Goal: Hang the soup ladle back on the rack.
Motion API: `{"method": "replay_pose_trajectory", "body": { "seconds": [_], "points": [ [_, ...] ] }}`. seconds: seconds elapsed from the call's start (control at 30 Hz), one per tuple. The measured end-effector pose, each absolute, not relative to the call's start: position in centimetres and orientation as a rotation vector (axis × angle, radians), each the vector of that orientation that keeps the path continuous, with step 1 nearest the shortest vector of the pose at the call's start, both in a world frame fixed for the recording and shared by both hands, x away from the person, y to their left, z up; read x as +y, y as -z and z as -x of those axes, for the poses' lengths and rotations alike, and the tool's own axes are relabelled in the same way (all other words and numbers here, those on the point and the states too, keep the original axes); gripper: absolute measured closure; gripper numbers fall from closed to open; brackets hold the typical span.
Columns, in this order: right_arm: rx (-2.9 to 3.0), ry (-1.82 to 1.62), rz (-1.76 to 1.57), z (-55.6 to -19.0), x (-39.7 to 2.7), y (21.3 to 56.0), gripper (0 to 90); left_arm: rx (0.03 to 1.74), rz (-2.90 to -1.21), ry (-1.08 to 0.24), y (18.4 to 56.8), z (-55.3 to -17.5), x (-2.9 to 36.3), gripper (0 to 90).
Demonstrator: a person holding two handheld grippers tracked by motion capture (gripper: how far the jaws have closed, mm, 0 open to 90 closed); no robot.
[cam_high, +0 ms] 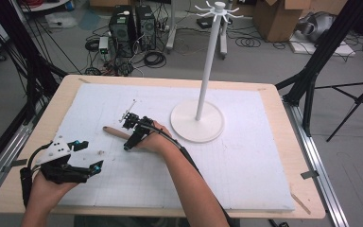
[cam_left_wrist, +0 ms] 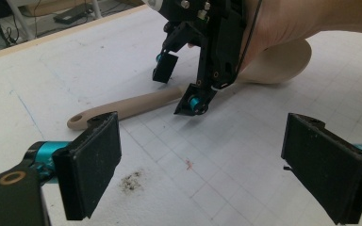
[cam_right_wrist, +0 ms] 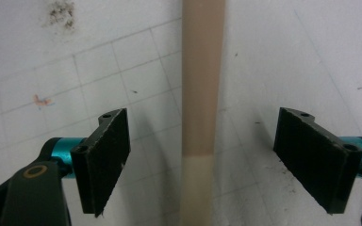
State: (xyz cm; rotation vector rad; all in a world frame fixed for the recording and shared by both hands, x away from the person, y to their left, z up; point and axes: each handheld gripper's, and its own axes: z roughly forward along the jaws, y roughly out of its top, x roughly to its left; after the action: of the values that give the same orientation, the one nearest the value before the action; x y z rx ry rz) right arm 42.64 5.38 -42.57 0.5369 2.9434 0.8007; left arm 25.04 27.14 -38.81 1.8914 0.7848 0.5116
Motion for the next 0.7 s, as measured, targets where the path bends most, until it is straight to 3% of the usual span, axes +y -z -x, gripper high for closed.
{"method": "replay_pose_trajectory", "body": {
  "seconds": [0.7],
  "points": [
    [2.931,-0.758,-0.534,-42.32,4.78,41.89,66.8,0.787,-1.898,-0.531,38.77,-24.98,27.16,13.1]
  ]
}}
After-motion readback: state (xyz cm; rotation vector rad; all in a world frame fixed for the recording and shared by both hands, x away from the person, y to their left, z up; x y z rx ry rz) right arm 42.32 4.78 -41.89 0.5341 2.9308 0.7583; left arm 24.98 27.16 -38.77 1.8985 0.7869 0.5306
